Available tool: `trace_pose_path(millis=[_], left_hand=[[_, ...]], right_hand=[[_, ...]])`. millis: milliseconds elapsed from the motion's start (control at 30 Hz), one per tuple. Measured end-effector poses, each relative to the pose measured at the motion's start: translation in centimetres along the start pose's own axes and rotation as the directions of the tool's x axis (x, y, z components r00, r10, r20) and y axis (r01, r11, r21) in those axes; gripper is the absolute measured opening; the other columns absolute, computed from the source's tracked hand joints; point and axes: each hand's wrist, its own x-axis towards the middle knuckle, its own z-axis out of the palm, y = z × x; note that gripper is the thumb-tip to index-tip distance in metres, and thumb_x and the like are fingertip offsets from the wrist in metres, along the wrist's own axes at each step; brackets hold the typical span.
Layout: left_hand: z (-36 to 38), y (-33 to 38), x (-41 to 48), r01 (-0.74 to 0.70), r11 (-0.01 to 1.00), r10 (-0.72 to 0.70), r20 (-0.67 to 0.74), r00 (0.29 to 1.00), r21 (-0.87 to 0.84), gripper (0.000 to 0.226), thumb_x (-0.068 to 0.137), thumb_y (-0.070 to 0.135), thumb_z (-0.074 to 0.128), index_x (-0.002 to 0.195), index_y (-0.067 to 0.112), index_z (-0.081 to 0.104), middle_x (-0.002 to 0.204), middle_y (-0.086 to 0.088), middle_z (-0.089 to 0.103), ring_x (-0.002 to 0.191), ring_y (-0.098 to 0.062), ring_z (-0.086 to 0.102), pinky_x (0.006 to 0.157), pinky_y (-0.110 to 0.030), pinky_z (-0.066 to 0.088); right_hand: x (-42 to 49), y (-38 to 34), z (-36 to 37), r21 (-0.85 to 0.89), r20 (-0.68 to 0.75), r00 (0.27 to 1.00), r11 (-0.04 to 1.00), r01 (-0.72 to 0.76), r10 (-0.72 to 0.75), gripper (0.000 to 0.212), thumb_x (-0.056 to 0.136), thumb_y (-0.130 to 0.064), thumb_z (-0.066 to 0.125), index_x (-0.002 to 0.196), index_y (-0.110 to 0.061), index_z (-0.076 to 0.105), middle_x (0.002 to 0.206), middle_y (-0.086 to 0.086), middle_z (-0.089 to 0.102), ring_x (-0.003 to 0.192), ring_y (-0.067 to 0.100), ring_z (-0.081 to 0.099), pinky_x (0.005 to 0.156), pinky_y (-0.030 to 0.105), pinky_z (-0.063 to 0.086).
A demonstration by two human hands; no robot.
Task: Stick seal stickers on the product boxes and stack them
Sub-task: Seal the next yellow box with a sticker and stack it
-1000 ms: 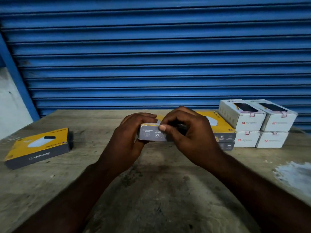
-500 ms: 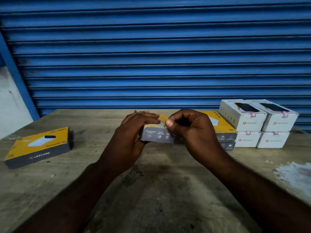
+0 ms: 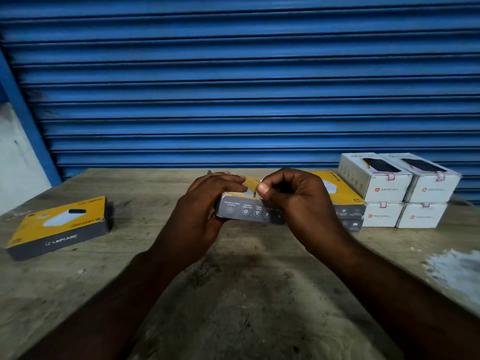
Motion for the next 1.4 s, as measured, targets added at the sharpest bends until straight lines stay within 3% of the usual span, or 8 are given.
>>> trace_pose_path(millis=[100,333,567,767,933,1100,1233,1400], left_hand=[[0.0,-0.1,0.0,-0.004,1.0,0.004,-0.001,1.0,-0.006,0.039,0.082,-0.001,0.072,0.119,0.012,0.065,0.131,0.01,0.059,0.128,-0.002,0.05,0.108,-0.021,0.037],[0.0,-0.2,0.0,0.004,1.0,-0.004,0.005,1.0,-0.006,0.042,0.081,-0.005,0.075,0.119,0.011,0.066,0.132,0.011,0.059,0.129,0.0,0.049,0.108,-0.021,0.036],[0.0,-0.6,-0.1,-0.006,1.0,0.006,0.009,1.0,-0.015,0.041,0.083,0.0,0.072,0.121,0.014,0.064,0.133,0.01,0.058,0.13,-0.004,0.05,0.111,-0.027,0.038],[0.1,-0.6,-0.1,-0.015,1.0,0.014,-0.005,1.0,-0.021,0.035,0.085,0.006,0.068,0.12,0.011,0.064,0.133,0.007,0.059,0.131,-0.002,0.048,0.111,-0.023,0.035],[0.3,-0.9,-0.3,0.005,0.999,-0.004,0.022,1.0,-0.052,0.037,0.085,0.004,0.069,0.12,0.013,0.064,0.135,0.007,0.06,0.136,-0.01,0.047,0.113,-0.026,0.035],[0.5,-0.5,-0.3,0.047,0.984,-0.051,-0.015,0.999,-0.17,0.04,0.085,0.006,0.069,0.12,0.024,0.061,0.135,0.017,0.058,0.131,-0.011,0.053,0.107,-0.033,0.044],[0.5,-0.2,-0.3,0.107,0.974,-0.113,-0.022,0.993,-0.2,0.043,0.085,0.012,0.07,0.122,0.03,0.061,0.13,0.015,0.061,0.124,-0.01,0.058,0.101,-0.035,0.049],[0.3,-0.2,-0.2,0.101,0.978,-0.109,-0.035,0.993,-0.184,0.042,0.084,0.013,0.071,0.121,0.031,0.06,0.128,0.012,0.063,0.121,-0.007,0.059,0.098,-0.025,0.048]], right_hand=[[0.1,0.0,0.0,-0.005,-0.009,1.0,1.0,0.004,-0.004,0.022,0.084,-0.009,0.074,0.067,-0.022,0.069,0.067,-0.002,0.068,0.064,0.011,0.061,0.065,0.028,0.049],[0.0,0.1,0.0,-0.007,-0.003,1.0,1.0,0.013,-0.013,0.022,0.085,-0.008,0.073,0.069,-0.022,0.069,0.065,-0.006,0.067,0.062,0.006,0.06,0.061,0.019,0.047],[0.0,0.1,0.0,-0.015,0.002,1.0,1.0,0.025,-0.025,0.021,0.085,-0.009,0.073,0.07,-0.022,0.068,0.065,-0.005,0.067,0.06,0.004,0.059,0.059,0.016,0.046],[0.0,0.3,0.0,-0.005,0.011,1.0,1.0,0.015,-0.015,0.022,0.086,-0.009,0.072,0.069,-0.022,0.068,0.06,-0.01,0.065,0.057,0.001,0.058,0.059,0.016,0.044],[0.7,-0.4,-0.3,0.231,-0.04,0.999,0.973,-0.009,0.019,0.016,0.092,-0.008,0.065,0.077,-0.016,0.065,0.07,-0.002,0.065,0.065,0.009,0.061,0.065,0.025,0.054],[0.2,-1.3,-0.2,0.184,0.023,0.988,0.972,0.147,-0.154,0.01,0.088,-0.006,0.069,0.083,-0.014,0.067,0.072,0.009,0.061,0.066,0.012,0.056,0.063,0.021,0.048],[-0.2,-1.8,0.0,0.256,0.06,0.991,0.962,0.099,-0.118,0.005,0.088,-0.008,0.069,0.085,-0.011,0.068,0.063,0.007,0.067,0.059,0.012,0.063,0.052,0.022,0.046],[-0.1,-1.9,-0.5,0.27,0.088,0.994,0.962,0.035,-0.06,0.003,0.087,0.0,0.068,0.089,0.001,0.069,0.082,0.012,0.076,0.06,0.014,0.064,0.051,0.019,0.05]])
